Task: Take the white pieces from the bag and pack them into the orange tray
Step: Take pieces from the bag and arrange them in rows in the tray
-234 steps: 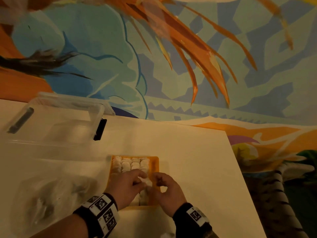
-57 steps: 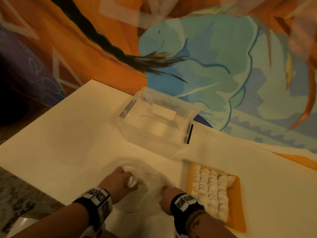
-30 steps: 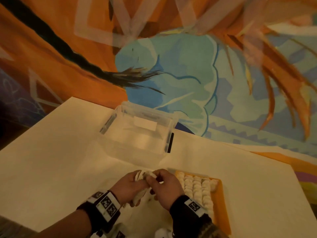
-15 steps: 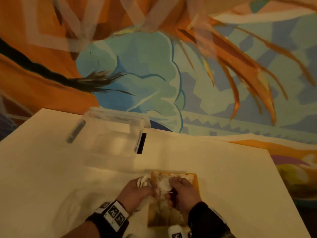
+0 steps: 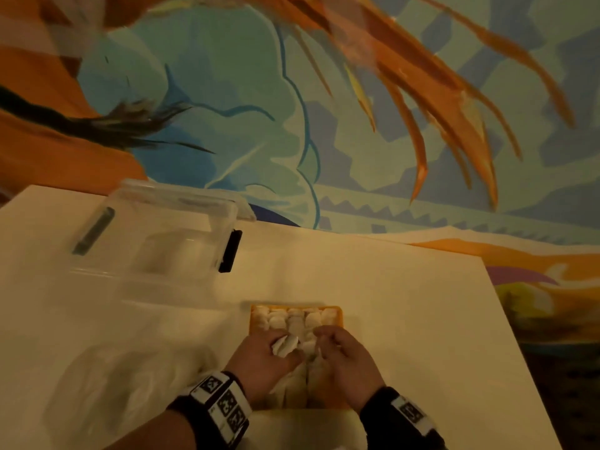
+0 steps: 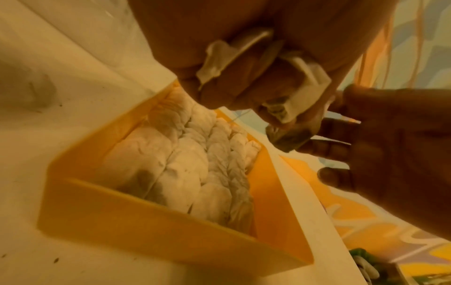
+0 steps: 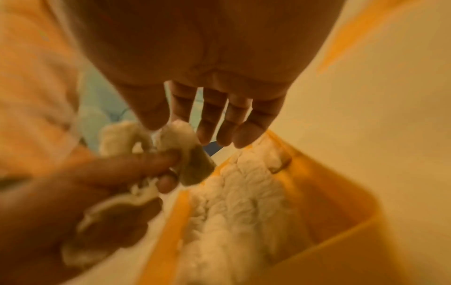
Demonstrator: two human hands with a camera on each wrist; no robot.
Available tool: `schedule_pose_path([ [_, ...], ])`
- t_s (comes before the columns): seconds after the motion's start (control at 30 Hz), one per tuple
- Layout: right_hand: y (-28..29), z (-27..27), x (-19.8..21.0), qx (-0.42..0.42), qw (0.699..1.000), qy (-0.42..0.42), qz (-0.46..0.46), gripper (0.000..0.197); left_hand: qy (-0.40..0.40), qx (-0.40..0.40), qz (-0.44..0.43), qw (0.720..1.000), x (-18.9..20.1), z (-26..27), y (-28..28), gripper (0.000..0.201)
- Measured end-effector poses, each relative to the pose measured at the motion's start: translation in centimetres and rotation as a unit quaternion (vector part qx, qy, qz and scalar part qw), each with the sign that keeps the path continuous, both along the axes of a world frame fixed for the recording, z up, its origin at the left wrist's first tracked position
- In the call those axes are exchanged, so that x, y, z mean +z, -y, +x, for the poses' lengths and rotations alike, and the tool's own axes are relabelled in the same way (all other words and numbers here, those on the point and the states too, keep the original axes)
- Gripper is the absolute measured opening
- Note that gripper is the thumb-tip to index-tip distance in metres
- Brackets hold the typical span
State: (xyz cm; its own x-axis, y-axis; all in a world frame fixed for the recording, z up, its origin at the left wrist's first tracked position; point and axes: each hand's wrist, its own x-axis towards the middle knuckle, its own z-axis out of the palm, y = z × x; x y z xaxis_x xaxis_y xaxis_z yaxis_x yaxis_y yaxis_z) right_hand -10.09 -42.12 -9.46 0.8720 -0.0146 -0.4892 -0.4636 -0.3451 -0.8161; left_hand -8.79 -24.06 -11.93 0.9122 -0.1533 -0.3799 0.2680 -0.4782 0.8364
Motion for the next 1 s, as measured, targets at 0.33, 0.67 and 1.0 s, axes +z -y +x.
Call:
schedule_pose_path([
  [0.33, 2.3, 3.7, -0.1, 0.111, 0.961, 0.096, -0.234, 0.005, 0.016, 0.055, 0.111, 0.992, -0.2, 3.1, -1.2, 0.029],
  [0.67, 2.8, 8.4, -2.8, 0.227, 0.908, 0.009, -0.352, 0.02, -0.043, 0.016, 0.248, 0.968, -3.9, 4.4, -5.4, 0.048],
  [1.0, 2.3, 9.5, -5.5, 0.25, 0.86, 0.009, -0.445, 0.023, -0.028, -0.007, 0.266, 0.964, -4.5, 5.1, -5.9, 0.045],
])
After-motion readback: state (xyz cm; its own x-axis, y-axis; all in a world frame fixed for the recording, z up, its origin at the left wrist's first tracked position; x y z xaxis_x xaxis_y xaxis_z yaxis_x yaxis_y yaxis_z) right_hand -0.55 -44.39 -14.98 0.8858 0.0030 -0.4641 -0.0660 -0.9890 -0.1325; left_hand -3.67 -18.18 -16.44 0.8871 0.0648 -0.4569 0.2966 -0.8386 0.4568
